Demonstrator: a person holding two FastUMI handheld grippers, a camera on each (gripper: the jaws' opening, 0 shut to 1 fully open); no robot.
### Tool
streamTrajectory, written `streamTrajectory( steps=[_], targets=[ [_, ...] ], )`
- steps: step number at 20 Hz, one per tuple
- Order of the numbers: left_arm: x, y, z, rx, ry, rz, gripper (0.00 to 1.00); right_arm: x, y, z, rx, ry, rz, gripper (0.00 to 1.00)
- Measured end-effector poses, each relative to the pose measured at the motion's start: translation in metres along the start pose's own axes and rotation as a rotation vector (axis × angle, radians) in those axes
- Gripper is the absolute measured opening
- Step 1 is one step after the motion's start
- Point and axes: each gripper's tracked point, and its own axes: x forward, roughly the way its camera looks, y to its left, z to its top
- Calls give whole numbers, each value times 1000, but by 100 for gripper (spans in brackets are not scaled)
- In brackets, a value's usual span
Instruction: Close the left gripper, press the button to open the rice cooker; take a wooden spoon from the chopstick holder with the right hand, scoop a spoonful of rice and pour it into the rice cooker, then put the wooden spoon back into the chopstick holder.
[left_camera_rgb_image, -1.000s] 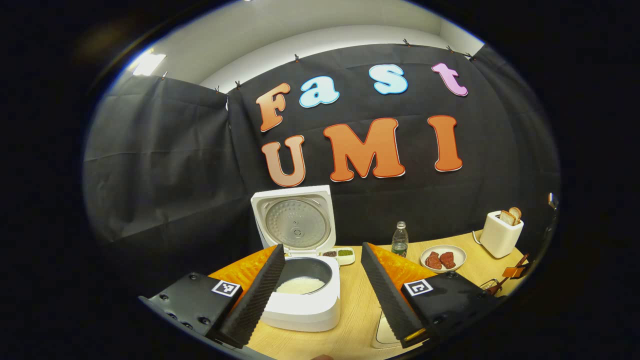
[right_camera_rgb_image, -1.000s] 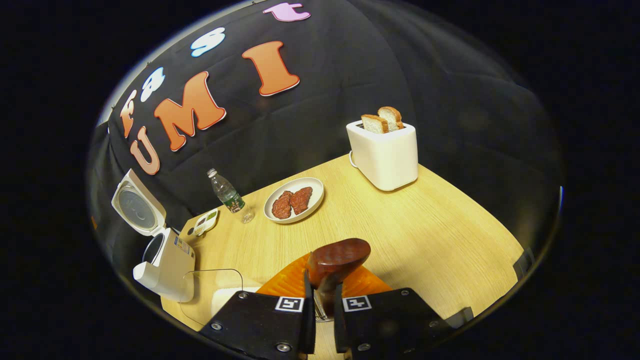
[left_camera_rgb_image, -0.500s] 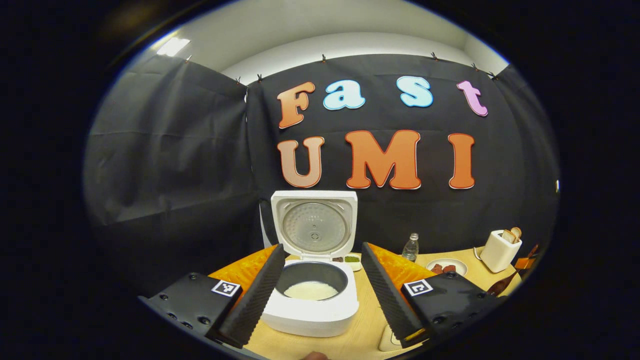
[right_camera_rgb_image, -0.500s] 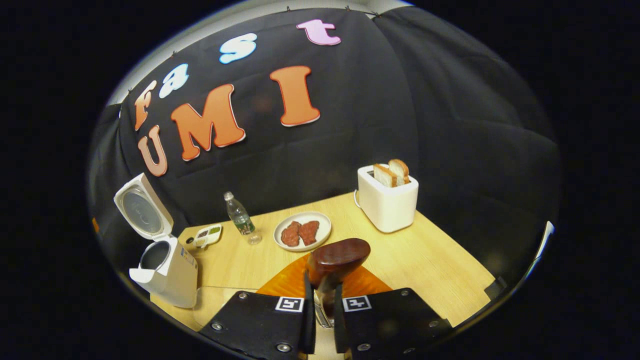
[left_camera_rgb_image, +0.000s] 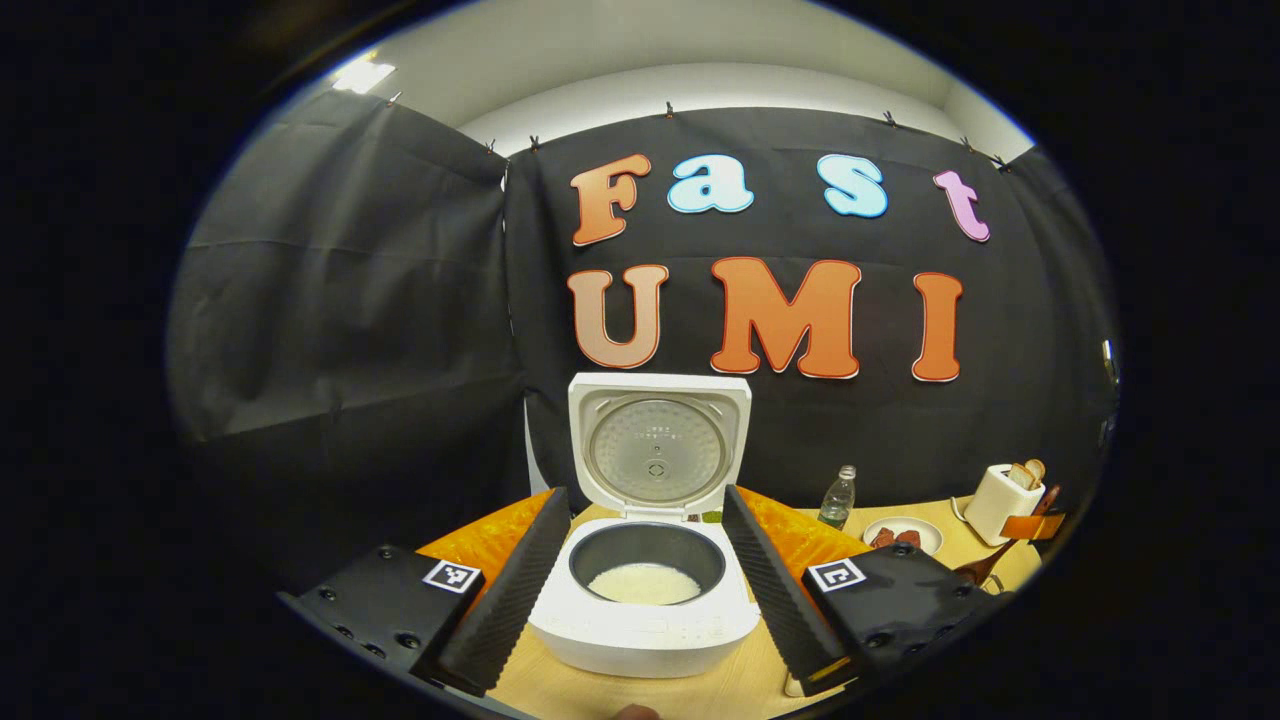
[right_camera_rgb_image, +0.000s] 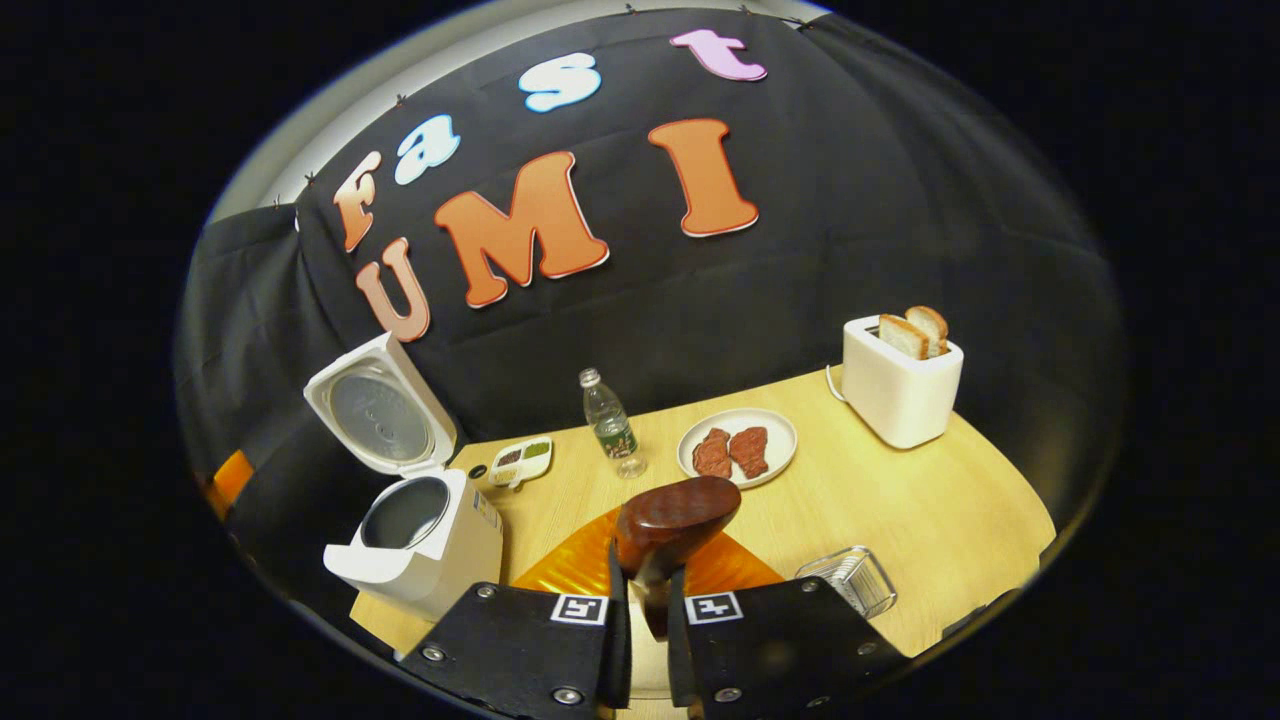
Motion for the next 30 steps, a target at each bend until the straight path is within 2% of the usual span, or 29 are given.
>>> streamTrajectory(
  steps=[3,6,9,14,15,16,22,26,27,30],
  targets=[
    [0,7,-6,1,11,9,100,16,-4,-32,-52,62,-10,14],
    [-3,11,-17,-7,43,14,100,24,-18,-45,-101,80,-37,14],
    [-4,16,-26,-16,69,33,100,33,-16,-46,-136,67,-42,14],
    [-3,25,-30,-12,89,68,100,40,-1,-63,-372,-4,-97,14],
    [-3,27,-32,-10,93,72,100,39,2,-68,-402,-8,-100,10],
    [-4,30,-34,-6,96,79,100,38,3,-71,-427,-23,-112,12],
    [0,46,-44,-9,127,97,100,38,25,-92,-568,-66,-103,12],
    [5,49,-47,-6,139,87,100,36,49,-125,-588,-29,-71,12],
    [7,48,-47,-2,141,81,100,37,50,-125,-591,-25,-85,12],
    [6,48,-49,22,143,62,100,41,50,-120,-485,-5,-97,12]
  ],
)
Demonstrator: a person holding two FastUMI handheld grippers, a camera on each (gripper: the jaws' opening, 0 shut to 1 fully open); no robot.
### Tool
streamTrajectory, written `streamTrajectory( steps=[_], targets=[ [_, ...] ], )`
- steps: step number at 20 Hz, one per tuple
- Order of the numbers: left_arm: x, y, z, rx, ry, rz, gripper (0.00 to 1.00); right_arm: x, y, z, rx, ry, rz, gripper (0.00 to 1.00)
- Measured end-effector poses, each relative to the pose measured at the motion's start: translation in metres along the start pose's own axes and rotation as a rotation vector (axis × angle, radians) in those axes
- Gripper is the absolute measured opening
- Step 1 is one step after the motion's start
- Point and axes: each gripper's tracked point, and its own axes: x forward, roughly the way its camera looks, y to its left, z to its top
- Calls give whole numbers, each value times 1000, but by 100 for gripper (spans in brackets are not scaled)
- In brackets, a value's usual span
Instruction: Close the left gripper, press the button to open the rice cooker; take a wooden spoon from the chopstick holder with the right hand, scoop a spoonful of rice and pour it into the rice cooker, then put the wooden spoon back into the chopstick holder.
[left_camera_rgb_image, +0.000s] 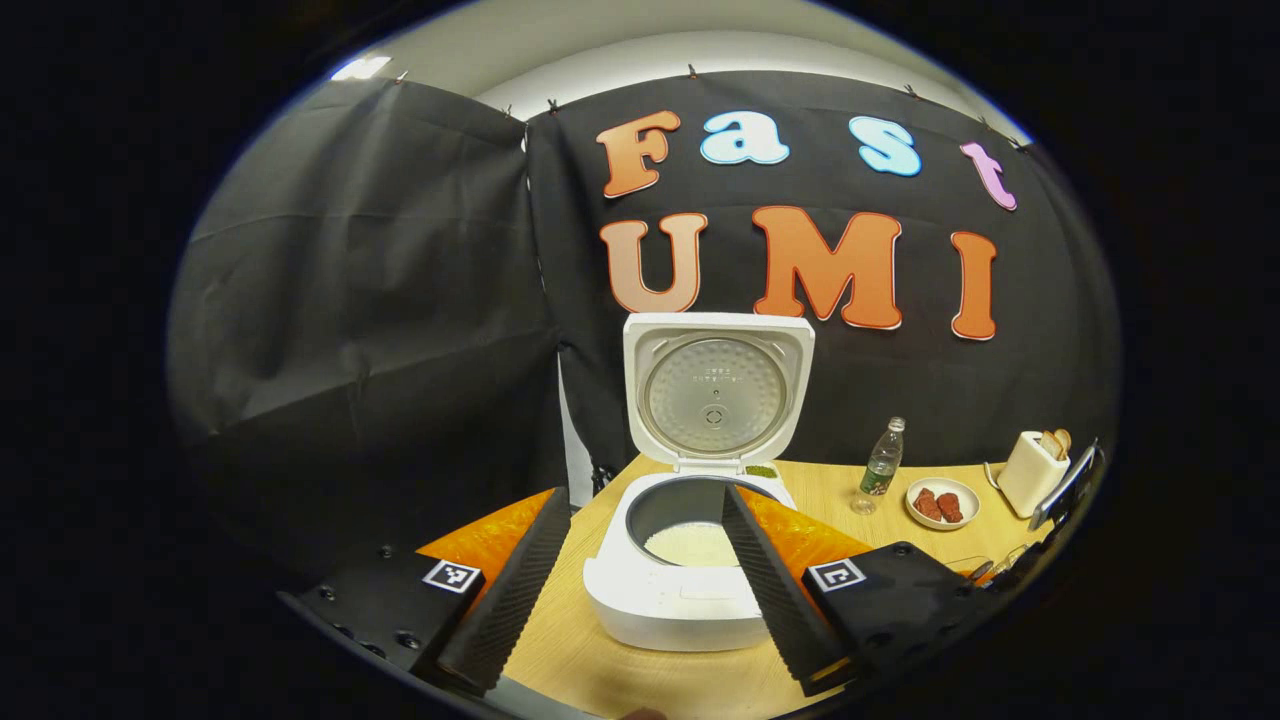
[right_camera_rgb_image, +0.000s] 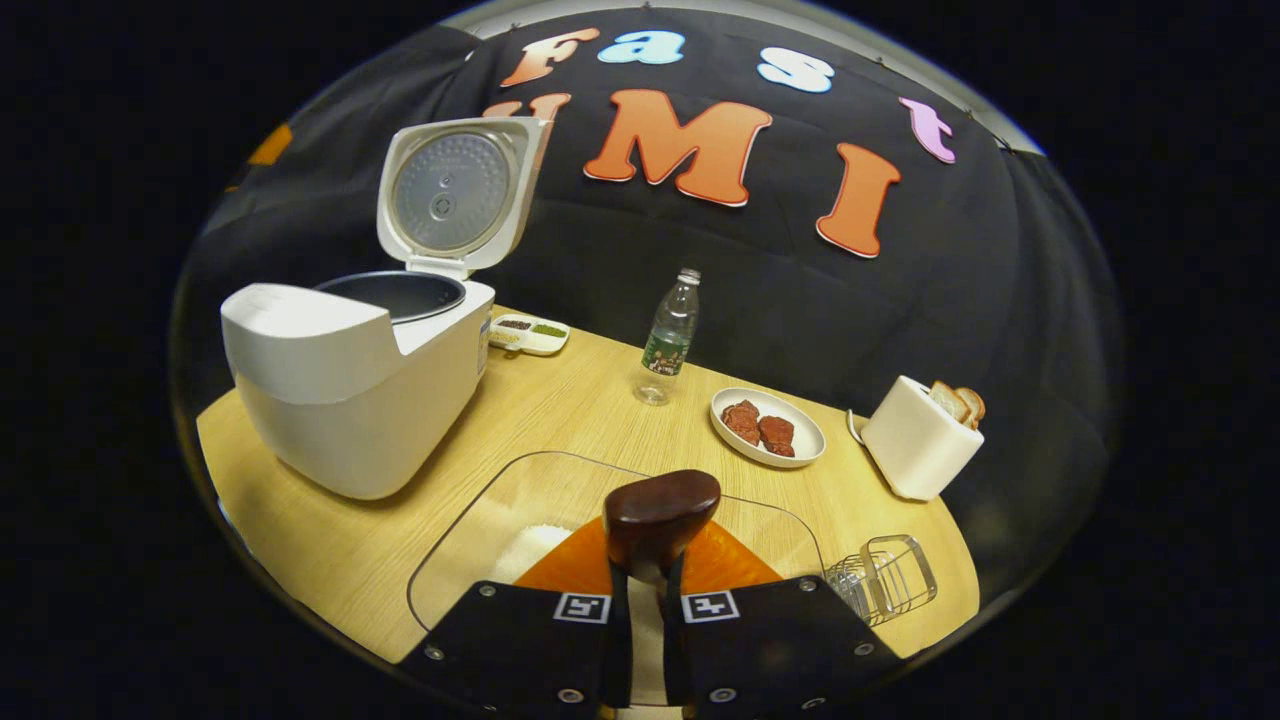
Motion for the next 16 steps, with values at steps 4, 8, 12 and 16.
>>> streamTrajectory(
  steps=[4,8,12,16],
  targets=[
    [4,2,-2,-8,9,-11,100,11,-2,7,203,61,23,12],
    [5,5,-5,-20,23,-16,100,16,-1,8,388,113,54,12],
    [4,4,-8,-9,31,-26,100,21,-8,4,600,170,78,12],
    [3,0,-8,1,39,-39,100,22,-13,-1,745,204,98,12]
  ],
)
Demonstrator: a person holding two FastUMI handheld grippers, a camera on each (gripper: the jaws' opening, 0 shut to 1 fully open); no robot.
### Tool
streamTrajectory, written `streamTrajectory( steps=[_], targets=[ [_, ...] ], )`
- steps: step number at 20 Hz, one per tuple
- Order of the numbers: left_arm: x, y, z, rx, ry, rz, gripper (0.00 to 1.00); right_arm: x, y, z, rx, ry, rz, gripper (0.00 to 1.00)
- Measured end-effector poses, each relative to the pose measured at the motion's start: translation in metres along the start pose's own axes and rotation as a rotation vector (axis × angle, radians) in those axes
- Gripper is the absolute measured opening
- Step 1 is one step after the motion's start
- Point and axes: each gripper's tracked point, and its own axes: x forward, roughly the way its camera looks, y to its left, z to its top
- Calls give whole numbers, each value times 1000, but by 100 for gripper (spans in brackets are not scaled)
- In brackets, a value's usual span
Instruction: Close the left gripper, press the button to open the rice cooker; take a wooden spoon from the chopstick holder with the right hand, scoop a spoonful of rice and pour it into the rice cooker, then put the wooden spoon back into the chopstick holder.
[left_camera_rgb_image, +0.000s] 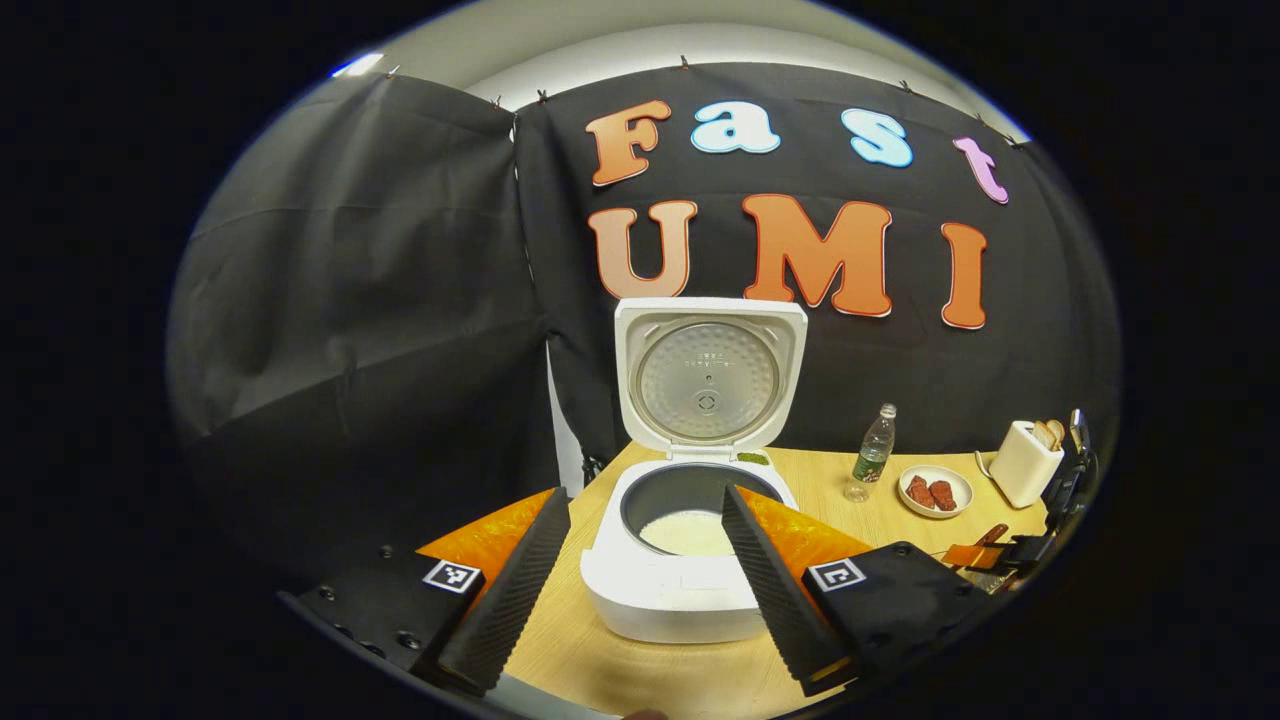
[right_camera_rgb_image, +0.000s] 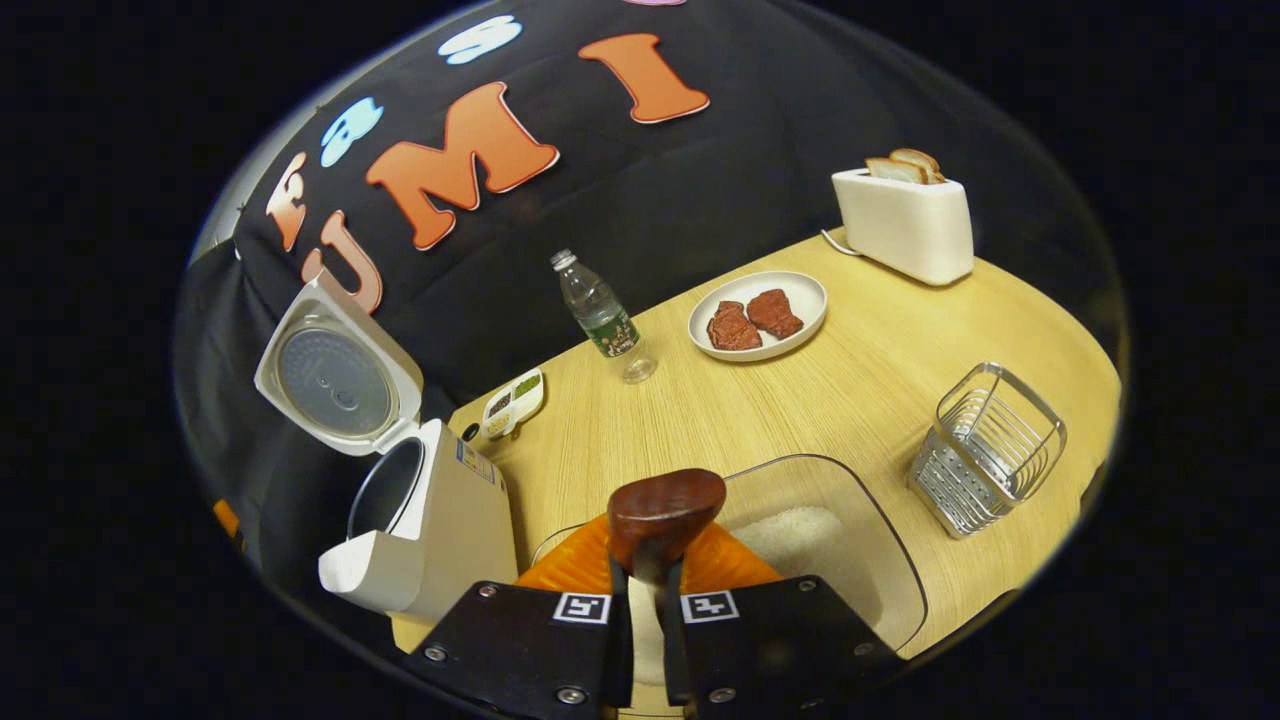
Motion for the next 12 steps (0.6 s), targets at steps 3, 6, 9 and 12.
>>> streamTrajectory(
  steps=[3,6,9,12],
  targets=[
    [0,-3,-1,12,7,-8,100,0,-4,1,70,13,16,12],
    [1,-9,0,26,10,-19,100,1,-4,-1,143,32,48,12],
    [1,-13,0,28,15,-31,100,2,0,-5,180,58,85,12],
    [0,-15,1,38,13,-37,100,5,4,-12,263,108,133,12]
  ],
)
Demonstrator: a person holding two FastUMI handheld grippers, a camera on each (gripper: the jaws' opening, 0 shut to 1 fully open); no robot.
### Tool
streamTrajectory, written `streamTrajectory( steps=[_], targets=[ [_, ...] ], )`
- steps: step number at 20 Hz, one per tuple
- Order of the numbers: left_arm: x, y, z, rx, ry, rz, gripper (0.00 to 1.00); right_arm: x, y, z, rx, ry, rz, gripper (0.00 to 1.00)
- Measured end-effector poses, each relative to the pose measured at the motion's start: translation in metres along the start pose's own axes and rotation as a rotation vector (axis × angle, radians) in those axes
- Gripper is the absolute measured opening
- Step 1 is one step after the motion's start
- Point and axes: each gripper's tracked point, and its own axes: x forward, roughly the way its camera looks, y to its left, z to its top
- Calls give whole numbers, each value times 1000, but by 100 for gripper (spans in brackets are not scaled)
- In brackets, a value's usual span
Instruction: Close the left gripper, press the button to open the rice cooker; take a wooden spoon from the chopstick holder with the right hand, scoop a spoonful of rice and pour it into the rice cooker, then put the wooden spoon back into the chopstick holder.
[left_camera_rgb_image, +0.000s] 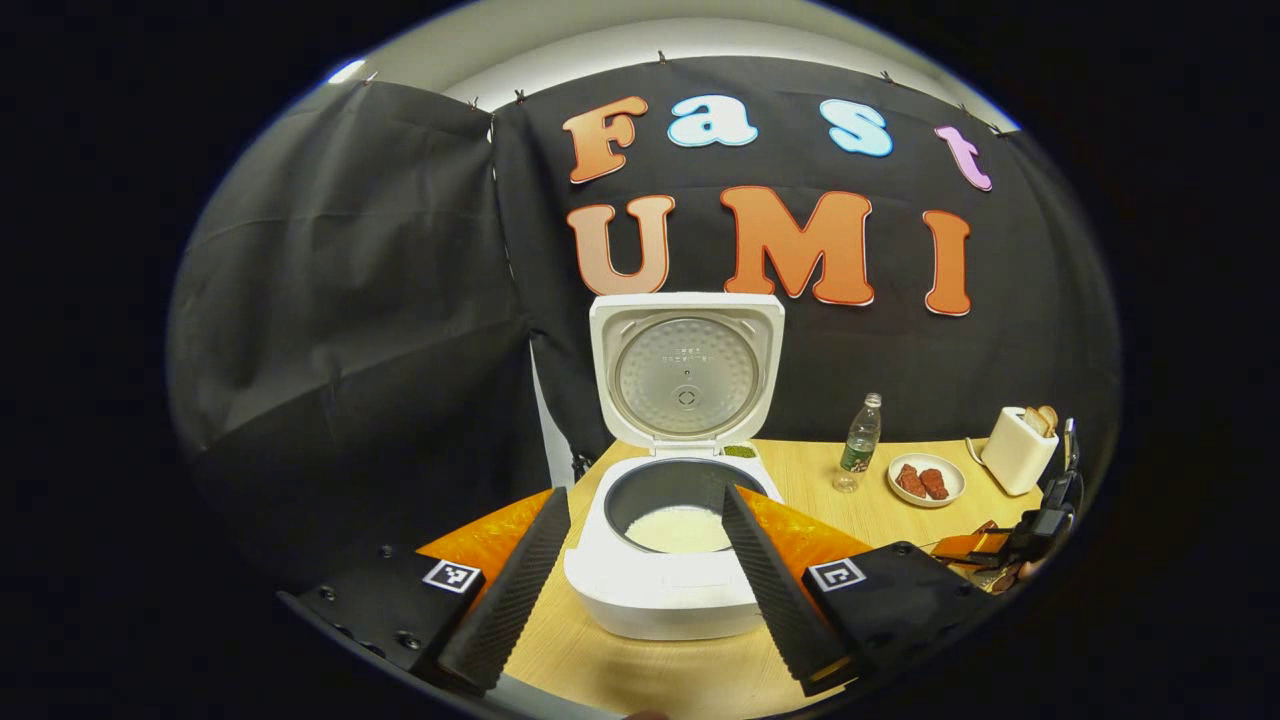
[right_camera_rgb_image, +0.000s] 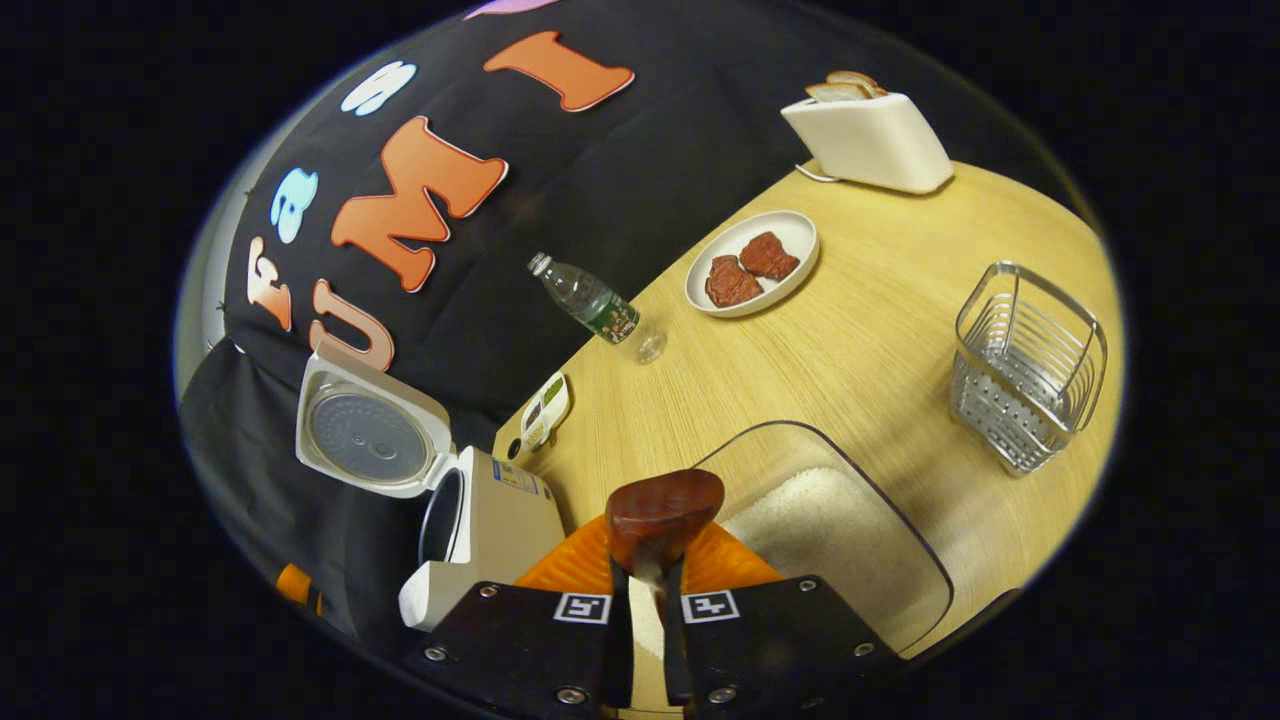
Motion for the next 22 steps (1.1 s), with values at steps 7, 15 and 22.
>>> streamTrajectory(
  steps=[7,15,22],
  targets=[
    [-3,1,-4,0,18,1,100,2,-3,-6,128,82,94,12],
    [-1,-14,6,43,3,-24,100,-12,-6,18,264,82,225,11],
    [-4,-28,10,29,-16,-44,100,-39,-7,58,482,48,318,11]
  ],
)
